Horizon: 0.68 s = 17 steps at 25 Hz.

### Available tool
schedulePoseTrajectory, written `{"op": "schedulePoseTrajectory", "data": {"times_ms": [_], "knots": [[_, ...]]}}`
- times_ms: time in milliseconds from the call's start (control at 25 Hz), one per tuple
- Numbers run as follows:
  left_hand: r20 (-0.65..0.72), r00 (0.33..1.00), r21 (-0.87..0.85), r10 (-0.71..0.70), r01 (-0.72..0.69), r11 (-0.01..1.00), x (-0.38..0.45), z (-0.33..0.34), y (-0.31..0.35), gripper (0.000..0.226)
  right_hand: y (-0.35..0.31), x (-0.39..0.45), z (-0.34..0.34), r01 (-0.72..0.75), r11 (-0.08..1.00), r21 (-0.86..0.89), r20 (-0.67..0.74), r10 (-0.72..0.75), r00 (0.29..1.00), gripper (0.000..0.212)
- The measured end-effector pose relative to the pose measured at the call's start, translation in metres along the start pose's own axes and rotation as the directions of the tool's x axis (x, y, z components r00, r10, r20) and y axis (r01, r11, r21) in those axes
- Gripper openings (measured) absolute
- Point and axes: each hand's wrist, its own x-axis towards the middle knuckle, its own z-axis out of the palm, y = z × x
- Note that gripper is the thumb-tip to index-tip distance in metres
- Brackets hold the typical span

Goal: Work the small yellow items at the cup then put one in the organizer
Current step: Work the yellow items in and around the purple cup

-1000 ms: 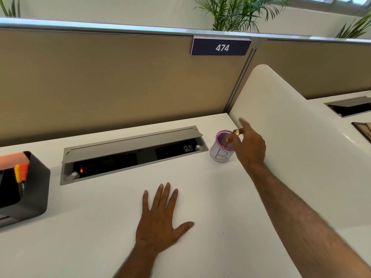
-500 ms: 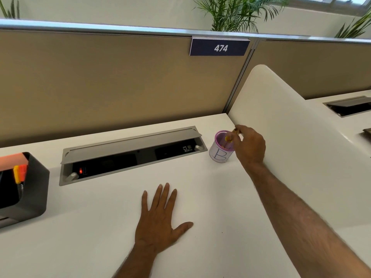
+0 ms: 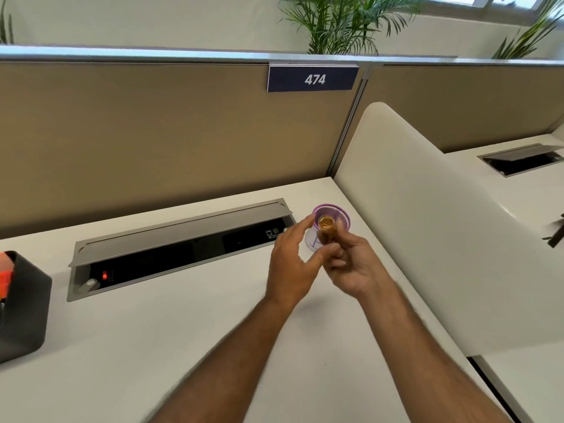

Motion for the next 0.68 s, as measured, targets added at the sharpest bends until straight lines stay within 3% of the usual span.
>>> {"op": "schedulePoseTrajectory", "data": {"times_ms": [120,200,280,360,400,480,560,680], "knots": [[-0.063,0.996,-0.046,0.061,-0.064,0.997,0.012,0.009,0.006,0.034,0.006,-0.004,0.002,0.007,0.995,-0.098,-0.019,-0.009,1.0,0.015],[-0.082,0.993,0.002,0.09,-0.09,0.996,0.018,0.01,0.002,0.029,0.004,-0.005,-0.001,0.177,0.907,-0.381,-0.098,-0.23,0.968,0.016],[-0.078,0.99,0.082,0.117,-0.11,0.991,0.027,0.008,-0.003,0.033,-0.002,-0.009,-0.006,0.464,0.688,-0.558,-0.059,-0.59,0.805,0.016],[-0.057,0.986,0.21,0.157,-0.142,0.967,0.039,0.006,-0.006,0.033,-0.01,-0.015,-0.008,0.669,0.398,-0.628,0.152,-0.78,0.607,0.021],[-0.037,0.983,0.283,0.18,-0.163,0.945,0.045,0.005,-0.005,0.032,-0.014,-0.015,-0.008,0.698,0.251,-0.671,0.269,-0.794,0.545,0.024],[0.013,0.976,0.41,0.218,-0.204,0.889,0.056,0.007,-0.003,0.03,-0.019,-0.008,-0.007,0.669,0.04,-0.742,0.412,-0.761,0.501,0.028],[0.058,0.975,0.467,0.216,-0.217,0.857,0.064,0.01,-0.001,0.029,-0.024,0.004,-0.008,0.639,-0.045,-0.768,0.451,-0.747,0.489,0.028],[0.109,0.977,0.485,0.184,-0.214,0.848,0.077,0.016,0.001,0.028,-0.033,0.023,-0.017,0.615,-0.088,-0.783,0.461,-0.747,0.48,0.028]]}}
